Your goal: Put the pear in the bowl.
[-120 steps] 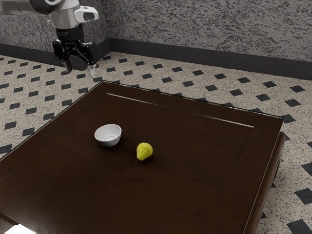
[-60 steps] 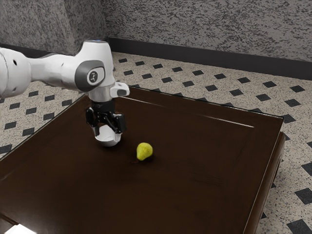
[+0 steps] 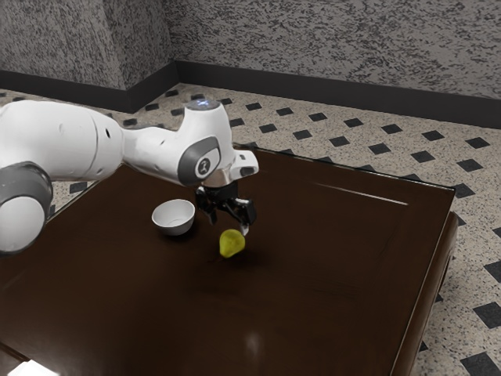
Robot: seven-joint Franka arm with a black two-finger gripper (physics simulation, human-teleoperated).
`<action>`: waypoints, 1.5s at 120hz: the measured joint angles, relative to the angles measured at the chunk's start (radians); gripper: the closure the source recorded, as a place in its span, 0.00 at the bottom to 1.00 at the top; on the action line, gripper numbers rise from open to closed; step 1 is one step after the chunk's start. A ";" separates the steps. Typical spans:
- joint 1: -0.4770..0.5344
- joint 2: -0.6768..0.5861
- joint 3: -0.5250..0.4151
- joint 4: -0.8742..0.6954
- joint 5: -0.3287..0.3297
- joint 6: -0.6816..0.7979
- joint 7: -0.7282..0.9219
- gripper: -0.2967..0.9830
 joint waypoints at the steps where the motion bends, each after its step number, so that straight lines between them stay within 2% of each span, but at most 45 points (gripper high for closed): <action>1: 0.000 0.003 0.000 0.000 -0.001 0.000 0.000 0.24; 69: 0.010 0.135 0.000 0.070 -0.030 -0.004 -0.010 0.25; 92: 0.011 0.148 0.000 0.098 -0.039 -0.006 -0.012 0.30; 121: 0.012 0.146 0.003 0.098 -0.049 -0.010 -0.014 0.42; 155: 0.014 0.122 0.010 0.127 -0.044 -0.054 -0.021 0.47; 180: 0.038 0.018 0.021 0.127 -0.034 -0.131 -0.025 0.49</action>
